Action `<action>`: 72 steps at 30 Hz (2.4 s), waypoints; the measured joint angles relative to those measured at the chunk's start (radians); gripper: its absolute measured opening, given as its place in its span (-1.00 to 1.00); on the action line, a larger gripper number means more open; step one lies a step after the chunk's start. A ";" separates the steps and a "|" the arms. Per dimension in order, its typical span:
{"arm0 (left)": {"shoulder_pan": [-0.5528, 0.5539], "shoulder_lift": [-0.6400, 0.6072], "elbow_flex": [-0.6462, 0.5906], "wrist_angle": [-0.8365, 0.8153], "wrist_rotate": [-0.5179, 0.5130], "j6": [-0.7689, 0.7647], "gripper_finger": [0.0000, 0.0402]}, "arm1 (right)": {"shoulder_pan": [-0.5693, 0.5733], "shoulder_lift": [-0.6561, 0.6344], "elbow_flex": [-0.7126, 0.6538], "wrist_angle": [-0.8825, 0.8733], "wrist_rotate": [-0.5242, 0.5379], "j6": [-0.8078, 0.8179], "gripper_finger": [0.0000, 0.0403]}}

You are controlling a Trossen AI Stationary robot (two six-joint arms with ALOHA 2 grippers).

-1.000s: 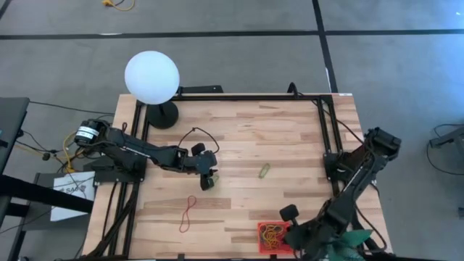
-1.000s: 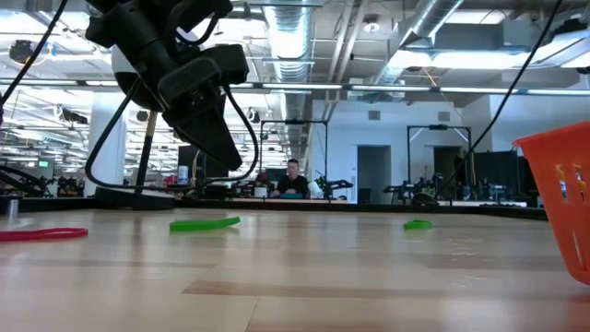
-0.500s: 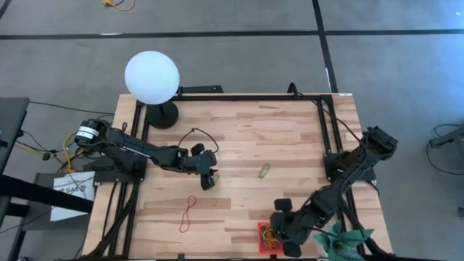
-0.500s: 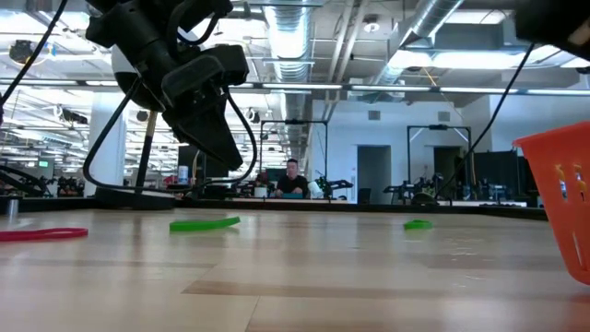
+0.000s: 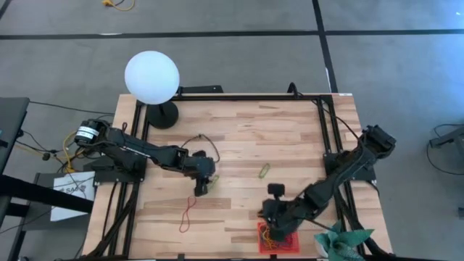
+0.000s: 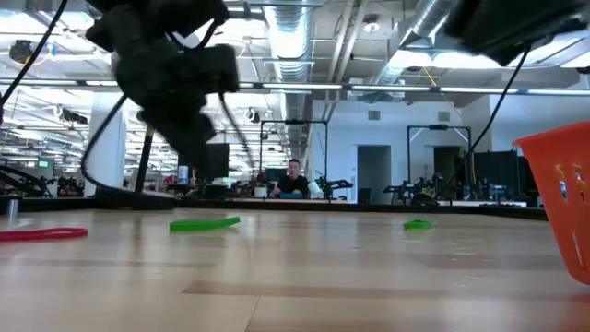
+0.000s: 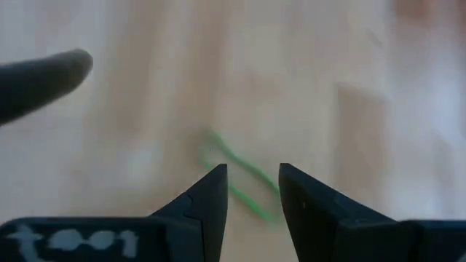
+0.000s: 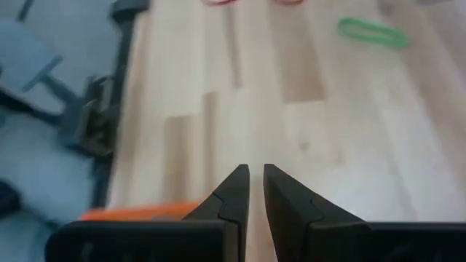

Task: Pick and place items into bin
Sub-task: Put the red rubber band into the orange bin

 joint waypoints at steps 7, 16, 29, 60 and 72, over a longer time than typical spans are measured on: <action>-0.085 0.000 0.000 -0.228 0.244 0.009 -0.43 | -0.124 0.000 0.000 -0.004 0.000 -0.156 -0.81; -0.231 0.000 0.000 -0.321 -0.039 -0.136 -0.43 | -0.245 -0.001 0.000 -0.010 0.000 -0.249 -0.81; -0.257 -0.004 -0.103 -0.214 -0.040 -0.337 -0.46 | -0.292 -0.001 0.000 -0.024 -0.002 -0.308 -0.81; -0.260 0.004 -0.080 -0.139 0.067 -0.354 -0.49 | -0.291 -0.002 0.000 -0.047 -0.002 -0.309 -0.81; -0.258 0.003 -0.082 -0.137 0.013 -0.337 -0.49 | -0.291 -0.002 0.000 -0.048 -0.003 -0.308 -0.81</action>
